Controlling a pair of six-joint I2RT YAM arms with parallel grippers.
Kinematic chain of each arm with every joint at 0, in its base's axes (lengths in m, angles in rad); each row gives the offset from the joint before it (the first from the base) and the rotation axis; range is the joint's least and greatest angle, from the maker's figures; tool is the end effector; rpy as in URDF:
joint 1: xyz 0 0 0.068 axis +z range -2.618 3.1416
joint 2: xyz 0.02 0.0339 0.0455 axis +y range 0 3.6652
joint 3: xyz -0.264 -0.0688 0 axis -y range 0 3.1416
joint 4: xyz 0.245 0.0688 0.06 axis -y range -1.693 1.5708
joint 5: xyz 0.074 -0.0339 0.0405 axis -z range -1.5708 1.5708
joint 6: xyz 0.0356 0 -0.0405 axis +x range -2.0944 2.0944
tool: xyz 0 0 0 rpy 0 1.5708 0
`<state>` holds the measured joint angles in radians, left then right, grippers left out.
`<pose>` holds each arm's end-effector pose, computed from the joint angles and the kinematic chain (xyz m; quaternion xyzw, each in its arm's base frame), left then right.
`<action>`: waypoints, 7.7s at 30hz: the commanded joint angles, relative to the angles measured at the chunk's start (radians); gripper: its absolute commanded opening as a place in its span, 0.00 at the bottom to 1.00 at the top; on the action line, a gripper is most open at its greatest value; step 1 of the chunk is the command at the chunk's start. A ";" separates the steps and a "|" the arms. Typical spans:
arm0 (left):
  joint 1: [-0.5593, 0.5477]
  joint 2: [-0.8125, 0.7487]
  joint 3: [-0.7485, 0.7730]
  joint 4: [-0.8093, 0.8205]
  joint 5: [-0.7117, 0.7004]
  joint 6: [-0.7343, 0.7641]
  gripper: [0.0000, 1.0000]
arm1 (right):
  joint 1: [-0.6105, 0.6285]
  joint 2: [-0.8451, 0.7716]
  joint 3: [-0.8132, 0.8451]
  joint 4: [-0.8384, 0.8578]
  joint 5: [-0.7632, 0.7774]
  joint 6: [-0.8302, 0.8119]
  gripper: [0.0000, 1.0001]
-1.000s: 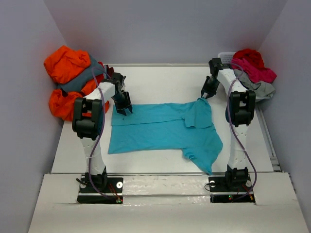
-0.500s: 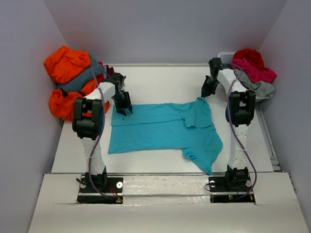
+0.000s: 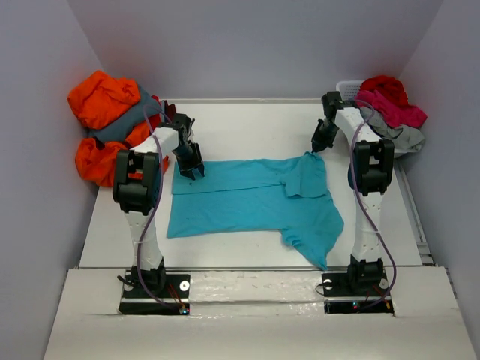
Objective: Fold and stack the t-shirts
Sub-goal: Fold the flattened T-shirt at the center of the board.
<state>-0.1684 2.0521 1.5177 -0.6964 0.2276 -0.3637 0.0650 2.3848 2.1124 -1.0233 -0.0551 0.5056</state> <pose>0.4126 -0.0783 0.1719 -0.0763 0.9764 -0.1522 0.1327 0.4926 0.0340 0.1812 0.2127 0.9671 0.0648 0.1238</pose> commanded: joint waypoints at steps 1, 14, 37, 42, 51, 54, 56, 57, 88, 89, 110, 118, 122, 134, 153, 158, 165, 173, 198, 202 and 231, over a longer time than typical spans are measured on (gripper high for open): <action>-0.002 -0.013 -0.011 -0.017 -0.014 0.008 0.49 | -0.017 -0.056 0.014 -0.043 0.083 0.028 0.07; 0.007 -0.017 -0.031 -0.012 -0.014 -0.009 0.47 | -0.093 -0.099 -0.005 -0.067 0.109 0.017 0.07; 0.026 -0.026 -0.028 -0.011 -0.010 -0.015 0.46 | -0.113 -0.125 -0.006 -0.115 0.075 -0.042 0.50; 0.026 -0.026 -0.021 -0.009 -0.020 -0.014 0.45 | -0.113 -0.180 -0.014 -0.118 0.071 -0.047 0.60; 0.026 -0.004 -0.016 0.014 -0.007 -0.029 0.45 | -0.060 -0.320 -0.195 -0.098 -0.009 -0.062 0.59; 0.026 0.011 0.002 0.014 -0.004 -0.037 0.46 | -0.038 -0.369 -0.274 -0.086 -0.052 -0.073 0.58; 0.026 0.019 0.027 0.009 -0.001 -0.037 0.46 | -0.013 -0.392 -0.314 -0.078 -0.072 -0.087 0.58; 0.026 0.023 0.035 0.006 -0.002 -0.038 0.46 | 0.002 -0.403 -0.353 -0.075 -0.077 -0.088 0.57; 0.053 0.036 0.096 -0.017 0.001 -0.027 0.46 | 0.033 -0.447 -0.802 0.061 -0.071 -0.056 0.48; 0.053 0.034 0.095 -0.017 0.001 -0.027 0.46 | 0.033 -0.447 -0.807 0.063 -0.066 -0.053 0.48; 0.101 0.049 0.087 -0.020 0.018 -0.011 0.46 | 0.033 -0.539 -0.879 0.003 0.055 0.010 0.49; 0.101 0.045 0.093 -0.023 0.018 -0.003 0.46 | 0.033 -0.602 -0.778 0.005 -0.023 -0.009 0.49; 0.101 0.033 0.101 -0.029 0.003 0.002 0.46 | 0.033 -0.641 -0.651 -0.033 -0.025 -0.010 0.49; 0.083 0.066 0.145 -0.041 0.019 0.009 0.46 | 0.033 -0.492 -0.398 -0.035 -0.014 0.010 0.49; 0.018 0.151 0.203 -0.055 0.084 0.043 0.46 | 0.033 -0.187 -0.071 -0.041 -0.009 -0.013 0.48; 0.018 0.180 0.220 -0.061 0.075 0.020 0.47 | 0.033 -0.167 -0.117 -0.044 -0.045 -0.027 0.48; 0.027 0.168 0.242 -0.069 0.024 -0.004 0.48 | 0.033 -0.188 -0.187 -0.041 -0.037 -0.065 0.48; 0.090 0.155 0.229 -0.048 0.027 -0.057 0.49 | 0.033 -0.118 -0.184 -0.089 -0.035 -0.067 0.48; 0.152 0.307 0.446 -0.098 0.033 -0.041 0.50 | 0.033 0.160 0.236 -0.172 -0.106 -0.087 0.48; 0.152 0.336 0.476 -0.087 0.026 -0.046 0.50 | 0.033 0.168 0.270 -0.138 -0.111 -0.076 0.48; 0.055 0.138 0.449 -0.109 -0.024 -0.023 0.55 | 0.024 -0.037 0.273 -0.095 0.149 -0.056 0.50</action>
<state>-0.0639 2.2337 1.9892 -0.7895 0.1986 -0.4122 0.0975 2.2822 2.3123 -1.0748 -0.0021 0.4194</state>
